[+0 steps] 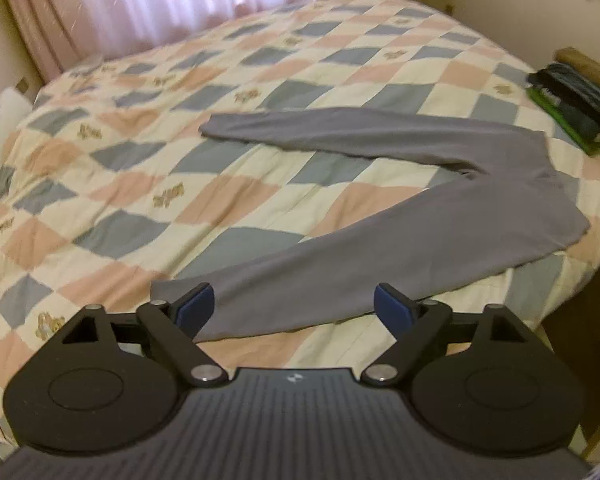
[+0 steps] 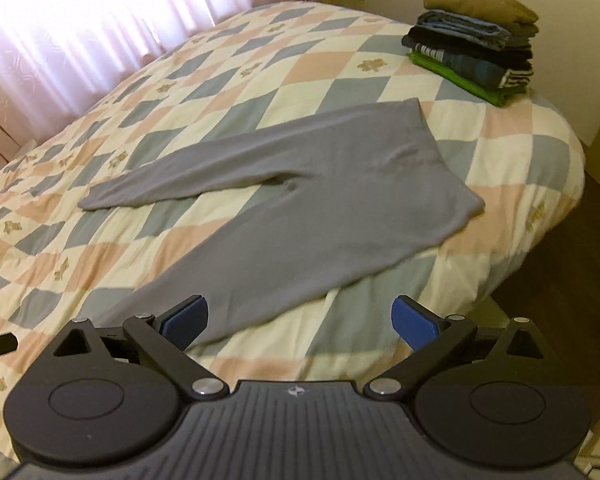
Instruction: Fold clothes
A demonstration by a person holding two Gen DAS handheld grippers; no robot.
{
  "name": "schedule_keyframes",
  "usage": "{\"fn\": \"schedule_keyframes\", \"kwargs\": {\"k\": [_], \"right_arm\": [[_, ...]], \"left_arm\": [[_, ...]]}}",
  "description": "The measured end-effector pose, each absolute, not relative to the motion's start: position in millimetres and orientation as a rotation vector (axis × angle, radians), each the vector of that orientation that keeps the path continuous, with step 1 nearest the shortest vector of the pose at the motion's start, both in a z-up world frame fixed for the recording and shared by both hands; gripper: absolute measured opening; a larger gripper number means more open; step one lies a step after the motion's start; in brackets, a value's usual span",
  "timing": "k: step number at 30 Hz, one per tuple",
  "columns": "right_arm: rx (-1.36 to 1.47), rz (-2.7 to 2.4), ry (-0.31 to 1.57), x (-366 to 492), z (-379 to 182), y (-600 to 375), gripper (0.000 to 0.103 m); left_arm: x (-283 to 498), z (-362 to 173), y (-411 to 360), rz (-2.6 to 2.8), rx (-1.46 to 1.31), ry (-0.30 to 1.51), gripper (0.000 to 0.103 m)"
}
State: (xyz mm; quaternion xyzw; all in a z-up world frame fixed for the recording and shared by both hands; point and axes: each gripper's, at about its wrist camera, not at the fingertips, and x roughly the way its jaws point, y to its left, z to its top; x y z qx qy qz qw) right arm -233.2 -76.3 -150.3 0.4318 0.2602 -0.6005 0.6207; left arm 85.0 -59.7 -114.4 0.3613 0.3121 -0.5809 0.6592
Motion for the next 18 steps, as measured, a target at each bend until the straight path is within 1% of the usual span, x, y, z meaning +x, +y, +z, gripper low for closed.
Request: {"fn": "schedule_keyframes", "kwargs": {"k": [4, 8, 18], "right_arm": [[0.975, -1.406, 0.586, -220.2, -139.8, -42.0, 0.101], [0.974, -1.423, 0.573, -216.6, -134.5, -14.7, 0.101], [0.977, -1.459, 0.561, -216.4, -128.2, 19.0, 0.101]], "left_arm": [[79.9, -108.6, -36.3, -1.35, 0.837, 0.666, 0.089], [76.8, -108.8, -22.6, -1.373, 0.844, 0.672, 0.089], [78.6, -108.5, 0.0, -1.394, 0.84, 0.671, 0.092]]}}
